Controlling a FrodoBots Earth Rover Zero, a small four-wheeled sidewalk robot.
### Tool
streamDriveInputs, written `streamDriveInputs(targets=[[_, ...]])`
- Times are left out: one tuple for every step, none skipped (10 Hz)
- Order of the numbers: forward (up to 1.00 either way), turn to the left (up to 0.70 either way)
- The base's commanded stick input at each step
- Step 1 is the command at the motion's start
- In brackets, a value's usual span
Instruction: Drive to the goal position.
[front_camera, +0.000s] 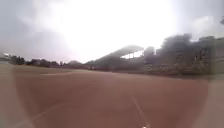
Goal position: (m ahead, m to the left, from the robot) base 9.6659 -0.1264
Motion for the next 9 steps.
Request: streamDriveInputs(targets=[[0.7, 0.0], [0.7, 0.0], [0.7, 0.0], [0.7, 0.0], [0.7, 0.0], [0.7, 0.0], [0.7, 0.0], [0.7, 0.0], [0.7, 0.0]])
